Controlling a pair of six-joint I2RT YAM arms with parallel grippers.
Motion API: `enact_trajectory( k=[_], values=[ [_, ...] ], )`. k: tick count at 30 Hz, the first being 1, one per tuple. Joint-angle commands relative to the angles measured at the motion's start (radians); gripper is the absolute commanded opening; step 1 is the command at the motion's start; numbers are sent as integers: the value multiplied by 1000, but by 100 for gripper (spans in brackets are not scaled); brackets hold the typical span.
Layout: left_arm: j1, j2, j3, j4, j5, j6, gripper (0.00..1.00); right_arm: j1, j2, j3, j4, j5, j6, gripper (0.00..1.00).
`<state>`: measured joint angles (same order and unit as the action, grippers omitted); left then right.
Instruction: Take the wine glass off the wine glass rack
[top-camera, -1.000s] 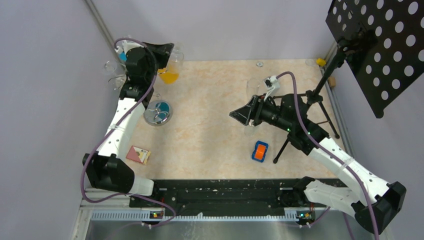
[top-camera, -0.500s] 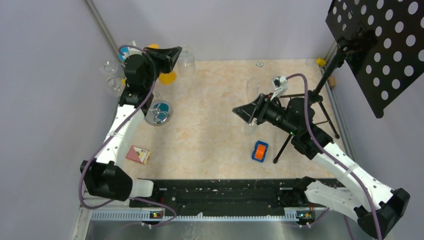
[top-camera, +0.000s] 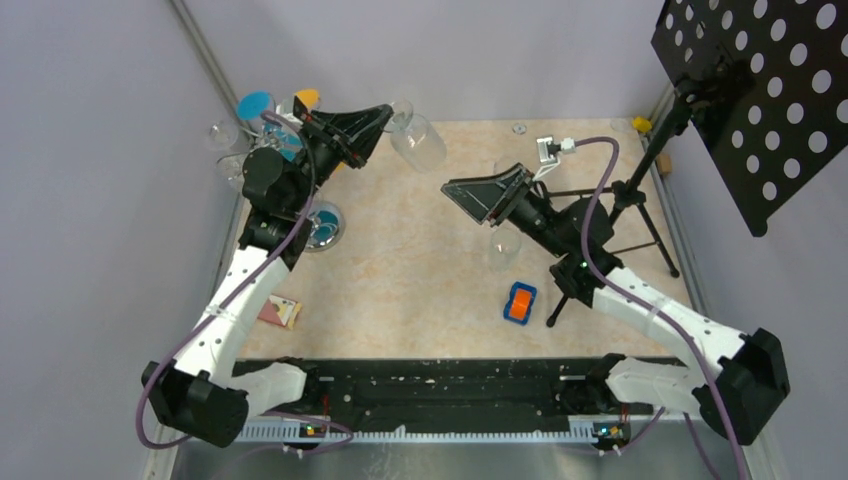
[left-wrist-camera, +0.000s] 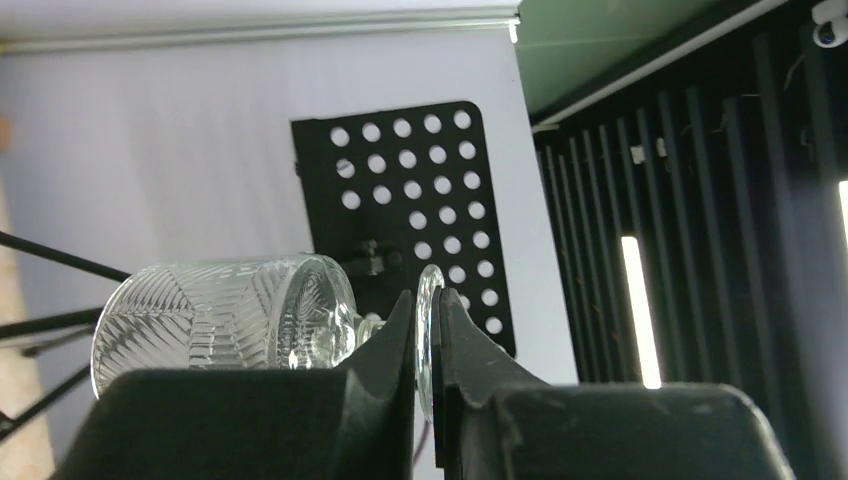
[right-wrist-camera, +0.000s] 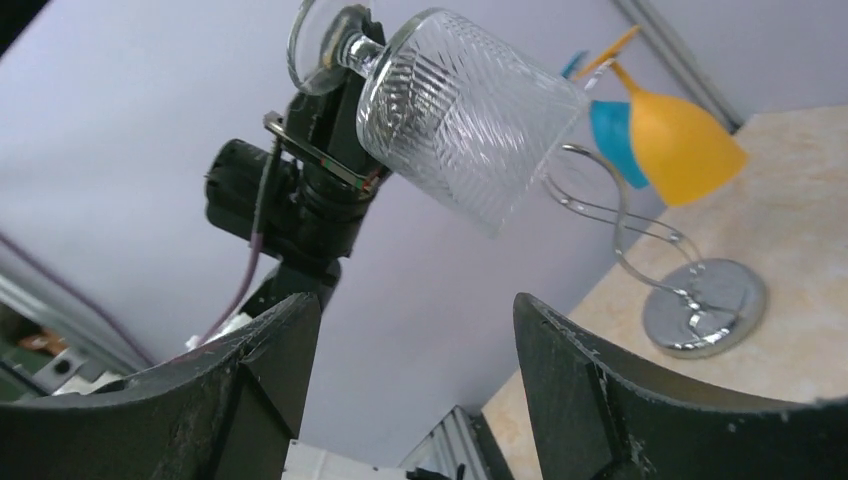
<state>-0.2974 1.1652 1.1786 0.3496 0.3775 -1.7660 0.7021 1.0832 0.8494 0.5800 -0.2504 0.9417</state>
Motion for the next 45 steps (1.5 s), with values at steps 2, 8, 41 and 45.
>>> enact_trajectory(
  k=[2, 8, 41, 45],
  values=[
    [-69, -102, -26, 196, -20, -130, 0, 52, 68, 8, 414, -22, 104, 73],
    [-153, -146, -37, 190, -59, -128, 0, 58, 119, 31, 509, -16, 132, 73],
    [-192, -355, 64, -435, -199, 855, 80, 63, 82, 136, 284, 28, -60, 0],
    [-192, -405, 81, -579, -265, 1100, 80, 63, 70, 203, -11, 53, -211, 0]
  ],
)
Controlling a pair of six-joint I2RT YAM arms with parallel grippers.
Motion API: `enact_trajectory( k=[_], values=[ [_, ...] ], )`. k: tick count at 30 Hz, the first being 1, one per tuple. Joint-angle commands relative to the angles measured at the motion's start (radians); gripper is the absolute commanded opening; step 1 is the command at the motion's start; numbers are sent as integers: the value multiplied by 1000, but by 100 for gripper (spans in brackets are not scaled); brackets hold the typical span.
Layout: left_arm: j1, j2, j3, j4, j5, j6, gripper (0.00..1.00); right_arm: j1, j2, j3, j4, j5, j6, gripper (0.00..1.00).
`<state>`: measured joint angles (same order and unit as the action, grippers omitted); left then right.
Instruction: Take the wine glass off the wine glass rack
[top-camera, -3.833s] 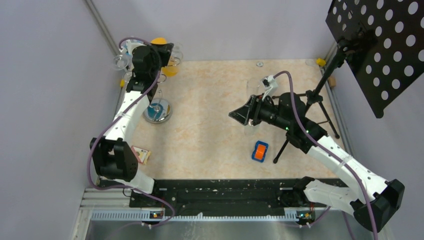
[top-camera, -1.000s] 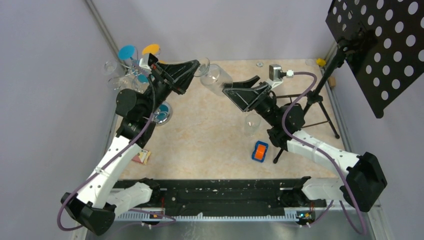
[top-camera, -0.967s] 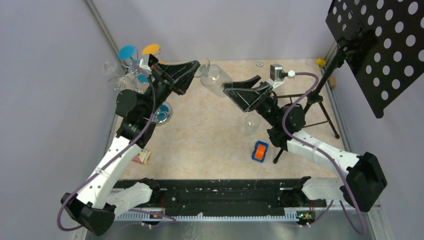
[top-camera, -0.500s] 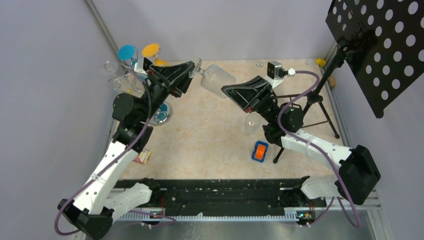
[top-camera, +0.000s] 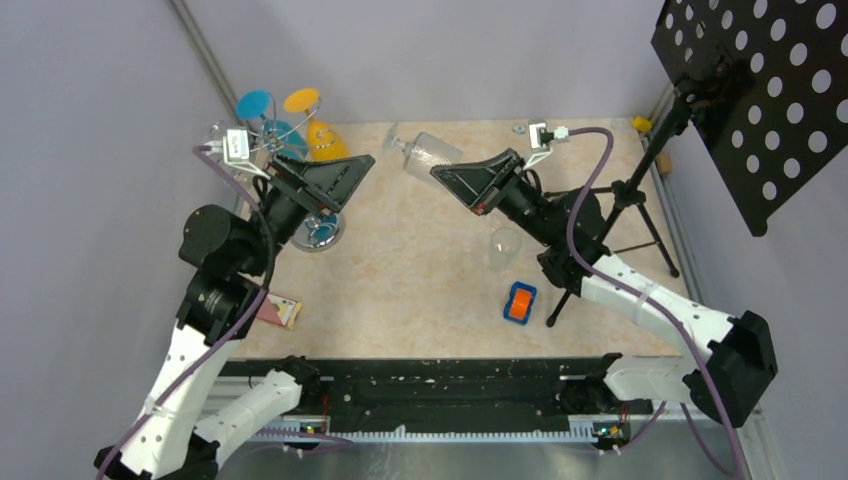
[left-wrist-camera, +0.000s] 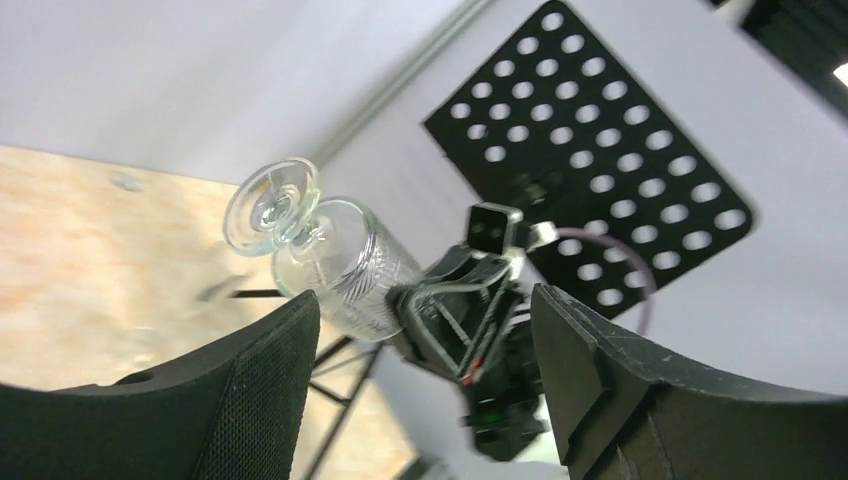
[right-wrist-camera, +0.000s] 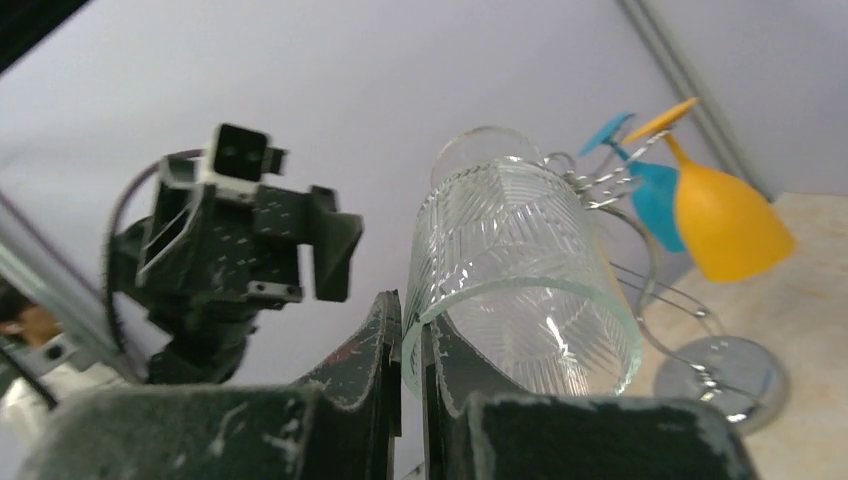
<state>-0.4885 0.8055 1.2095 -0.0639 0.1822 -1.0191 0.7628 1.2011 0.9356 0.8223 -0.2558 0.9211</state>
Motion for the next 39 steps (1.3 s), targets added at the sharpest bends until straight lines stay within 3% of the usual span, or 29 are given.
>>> enact_trajectory(
  k=[1, 8, 16, 23, 28, 39],
  values=[
    [0, -54, 61, -200, -91, 413, 80, 3, -45, 137, -322, 55, -225, 0],
    [0, -121, 100, -331, -233, 657, 80, 34, 34, 355, -904, 96, -449, 0],
    [-1, -162, 74, -350, -260, 717, 80, 80, 248, 521, -1341, 323, -598, 0],
    [-1, -148, 59, -365, -254, 713, 80, 75, 526, 713, -1520, 496, -650, 0],
    [-1, -153, 47, -379, -249, 715, 80, 41, 701, 838, -1578, 532, -674, 0],
    [0, -175, 48, -410, -281, 732, 81, -15, 878, 989, -1604, 566, -663, 0]
  ],
)
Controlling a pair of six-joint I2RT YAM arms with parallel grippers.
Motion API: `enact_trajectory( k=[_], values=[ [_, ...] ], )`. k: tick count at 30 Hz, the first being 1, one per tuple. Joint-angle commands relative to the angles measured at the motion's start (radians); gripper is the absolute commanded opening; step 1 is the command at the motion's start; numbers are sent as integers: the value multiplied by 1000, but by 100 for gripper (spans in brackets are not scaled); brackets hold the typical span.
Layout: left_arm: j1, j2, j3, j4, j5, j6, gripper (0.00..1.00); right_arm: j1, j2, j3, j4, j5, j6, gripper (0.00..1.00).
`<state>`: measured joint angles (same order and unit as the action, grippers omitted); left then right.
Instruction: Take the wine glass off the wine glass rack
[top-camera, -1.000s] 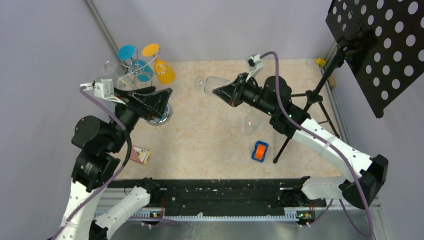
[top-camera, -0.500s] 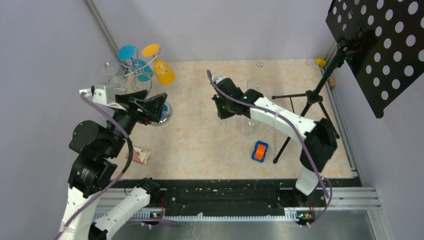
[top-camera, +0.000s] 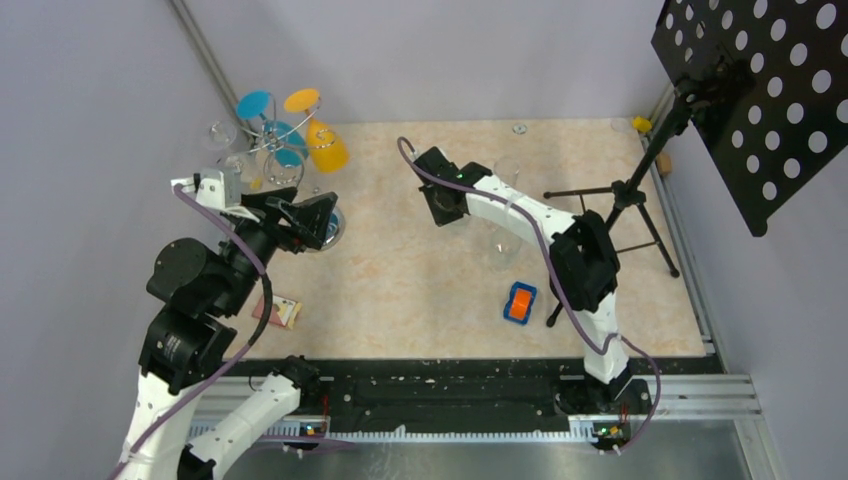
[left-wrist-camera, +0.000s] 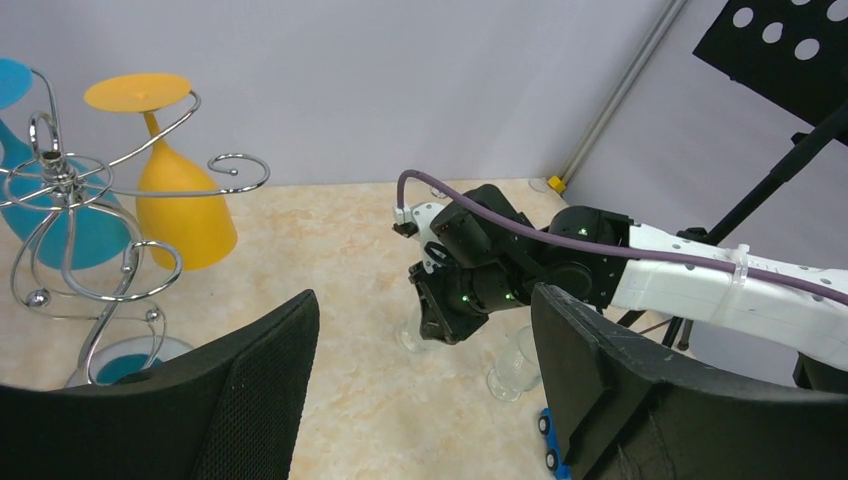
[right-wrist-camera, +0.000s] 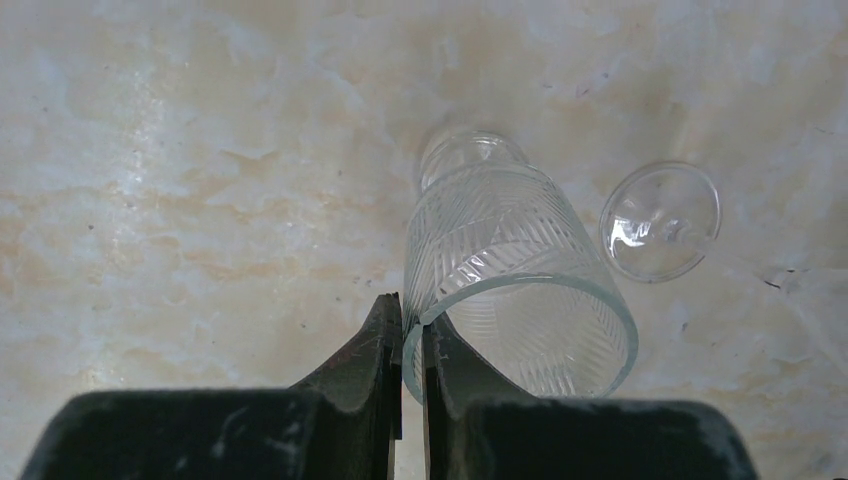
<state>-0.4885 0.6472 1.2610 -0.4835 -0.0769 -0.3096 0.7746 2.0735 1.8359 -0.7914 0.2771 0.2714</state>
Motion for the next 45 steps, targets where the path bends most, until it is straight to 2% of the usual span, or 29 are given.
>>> enact_trajectory(
  k=[1, 7, 11, 14, 24, 26, 30, 32, 37, 45],
  values=[
    [-1, -18, -5, 10, -26, 24, 81, -33, 16, 99, 6, 29, -14, 0],
    [-1, -26, -1, -5, -34, 29, 81, -53, 61, 136, -14, 7, -23, 2],
    [0, -28, 1, -14, -49, 28, 81, -65, 89, 168, -37, -7, -23, 19],
    [-1, -18, 12, -24, -56, 14, 81, -72, 99, 186, -40, -18, -29, 28],
    [0, 17, 37, -40, -83, 7, 81, -84, 103, 256, -45, -24, -48, 39],
    [0, 26, 42, -43, -90, 3, 81, -86, 87, 256, -33, -44, -49, 44],
    [0, 42, 50, -43, -96, -3, 81, -85, -15, 151, 85, -122, -40, 59],
    [-1, 48, 54, -46, -103, -7, 81, -86, -67, 107, 143, -163, -31, 62],
    [0, 59, 57, -40, -117, -18, 81, -86, -187, 29, 226, -234, -13, 63],
    [0, 150, 119, -55, -142, -40, 81, -86, -482, -269, 434, -396, 78, 63]
  ],
)
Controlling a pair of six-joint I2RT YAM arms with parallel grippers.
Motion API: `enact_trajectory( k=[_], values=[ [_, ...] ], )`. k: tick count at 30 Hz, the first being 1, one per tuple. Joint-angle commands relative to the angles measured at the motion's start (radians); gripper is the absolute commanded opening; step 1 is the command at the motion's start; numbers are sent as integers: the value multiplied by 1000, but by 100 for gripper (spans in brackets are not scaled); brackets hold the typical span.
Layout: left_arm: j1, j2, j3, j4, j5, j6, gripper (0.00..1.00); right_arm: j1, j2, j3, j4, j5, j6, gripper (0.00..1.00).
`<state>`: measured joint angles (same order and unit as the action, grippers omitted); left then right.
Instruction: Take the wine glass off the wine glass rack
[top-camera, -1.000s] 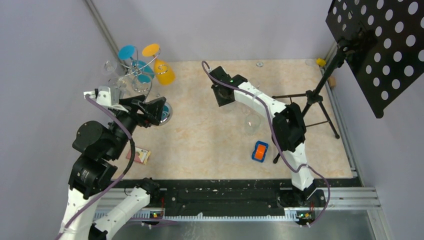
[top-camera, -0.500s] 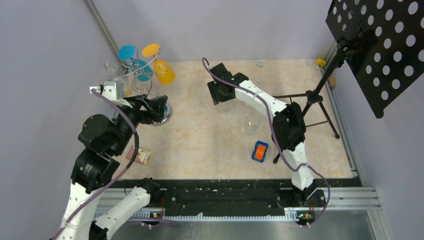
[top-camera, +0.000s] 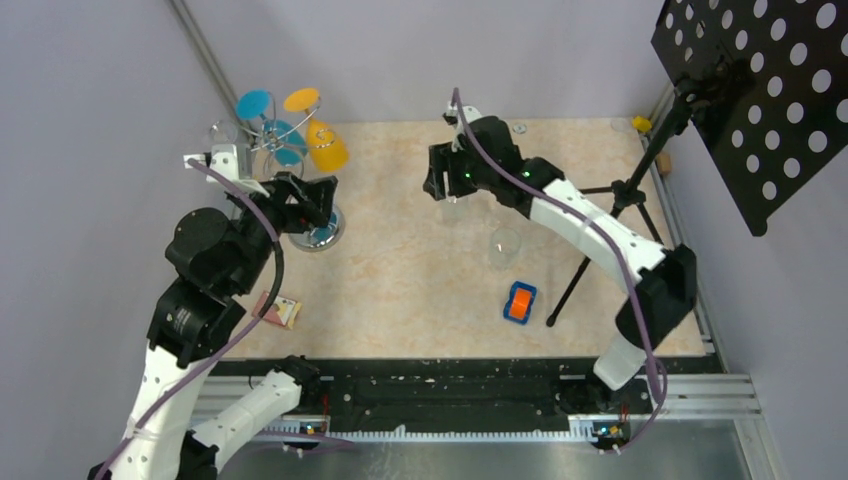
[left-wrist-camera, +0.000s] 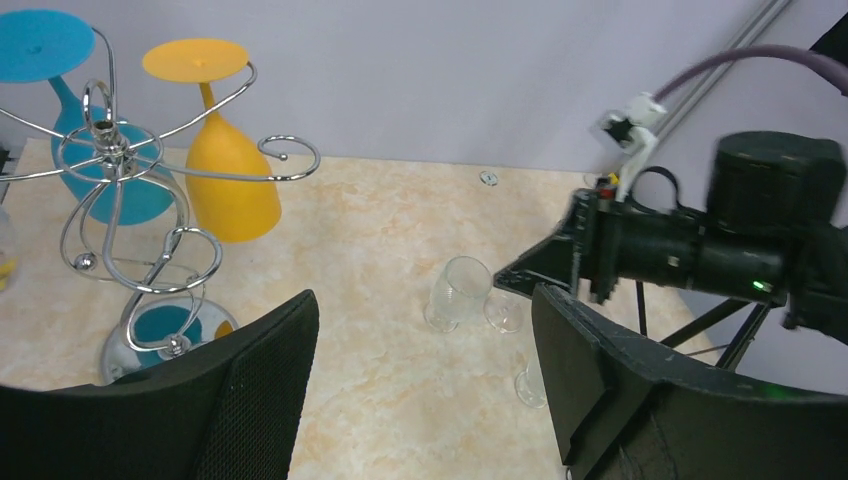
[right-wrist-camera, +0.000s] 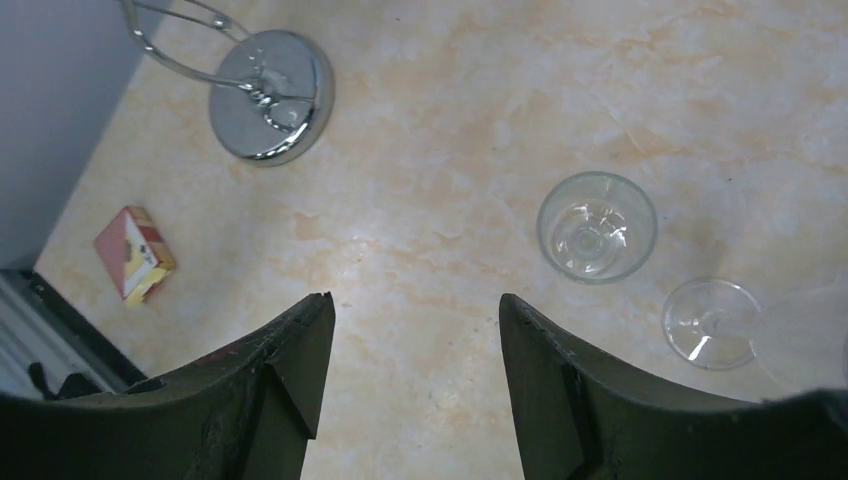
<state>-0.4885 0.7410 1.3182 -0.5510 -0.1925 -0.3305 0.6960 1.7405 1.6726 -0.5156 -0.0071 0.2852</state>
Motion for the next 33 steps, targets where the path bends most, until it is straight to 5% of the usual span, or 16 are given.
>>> enact_trajectory(
  k=[1, 10, 22, 33],
  values=[
    [-1, 77, 77, 10, -36, -18, 81, -7, -180, -150, 177, -123, 76, 63],
    [74, 272, 328, -44, -109, 7, 82, -7, -361, -315, 269, -167, 143, 63],
    [548, 450, 505, -71, 368, -170, 81, -8, -419, -343, 253, -182, 179, 59],
    [814, 548, 404, 81, 658, -407, 72, -7, -522, -455, 313, -215, 215, 56]
  ],
)
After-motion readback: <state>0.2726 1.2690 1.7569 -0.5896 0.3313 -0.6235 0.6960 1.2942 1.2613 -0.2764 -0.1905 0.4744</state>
